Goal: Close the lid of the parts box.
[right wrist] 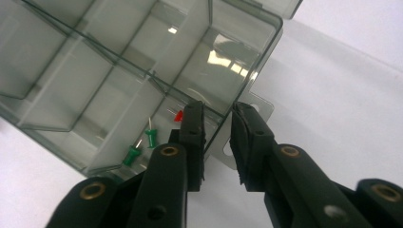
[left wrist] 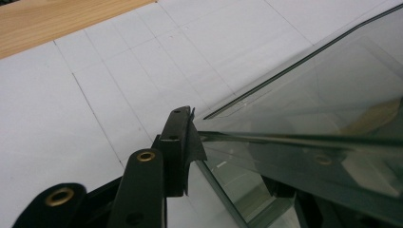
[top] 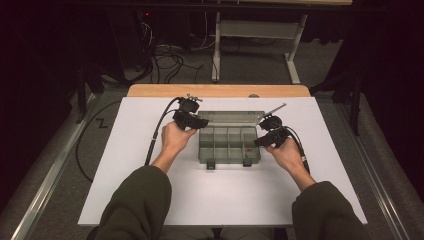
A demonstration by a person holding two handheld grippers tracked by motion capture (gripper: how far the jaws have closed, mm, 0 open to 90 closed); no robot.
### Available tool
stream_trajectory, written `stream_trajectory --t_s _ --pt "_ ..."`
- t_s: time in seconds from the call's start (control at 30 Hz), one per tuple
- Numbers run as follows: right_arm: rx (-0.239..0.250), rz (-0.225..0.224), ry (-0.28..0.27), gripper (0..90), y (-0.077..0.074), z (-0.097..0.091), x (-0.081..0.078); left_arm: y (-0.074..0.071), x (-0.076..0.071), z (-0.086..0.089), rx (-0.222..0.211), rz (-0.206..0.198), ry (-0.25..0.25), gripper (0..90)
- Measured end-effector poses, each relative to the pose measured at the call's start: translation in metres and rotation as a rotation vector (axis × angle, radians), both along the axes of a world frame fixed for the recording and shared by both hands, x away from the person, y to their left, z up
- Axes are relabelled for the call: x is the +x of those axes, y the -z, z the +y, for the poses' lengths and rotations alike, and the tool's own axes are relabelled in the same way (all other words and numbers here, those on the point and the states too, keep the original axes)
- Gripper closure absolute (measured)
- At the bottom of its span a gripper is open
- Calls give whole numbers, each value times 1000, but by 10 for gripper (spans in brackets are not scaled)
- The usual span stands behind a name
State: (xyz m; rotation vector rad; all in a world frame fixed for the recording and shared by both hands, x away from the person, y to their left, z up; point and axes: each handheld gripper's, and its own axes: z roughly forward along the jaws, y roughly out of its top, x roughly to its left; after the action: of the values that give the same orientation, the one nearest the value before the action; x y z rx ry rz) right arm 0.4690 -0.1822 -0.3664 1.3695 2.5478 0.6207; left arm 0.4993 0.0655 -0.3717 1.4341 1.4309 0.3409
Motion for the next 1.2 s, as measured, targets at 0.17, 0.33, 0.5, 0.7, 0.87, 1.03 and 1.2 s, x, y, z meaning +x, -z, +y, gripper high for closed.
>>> stream_trajectory --t_s 0.17,0.33,0.5,0.7,0.87,1.03,1.2 --pt "20 -38 3 900 -14 -9 -3 0 -2 -1 10 -10 4 592" --pt "42 -83 43 900 -32 -19 2 1 -4 -1 14 -12 13 592" --pt "51 -102 69 900 -46 -21 11 0 -6 0 30 -12 38 586" --pt "49 -117 65 900 -56 -14 15 1 -9 0 45 -8 55 575" --pt "39 -116 59 900 -56 -12 15 2 -10 2 54 17 67 566" --pt "34 -111 54 900 -55 -12 14 4 -12 6 64 78 67 575" --pt "38 -104 48 900 -54 -12 13 7 -14 16 43 139 50 677"
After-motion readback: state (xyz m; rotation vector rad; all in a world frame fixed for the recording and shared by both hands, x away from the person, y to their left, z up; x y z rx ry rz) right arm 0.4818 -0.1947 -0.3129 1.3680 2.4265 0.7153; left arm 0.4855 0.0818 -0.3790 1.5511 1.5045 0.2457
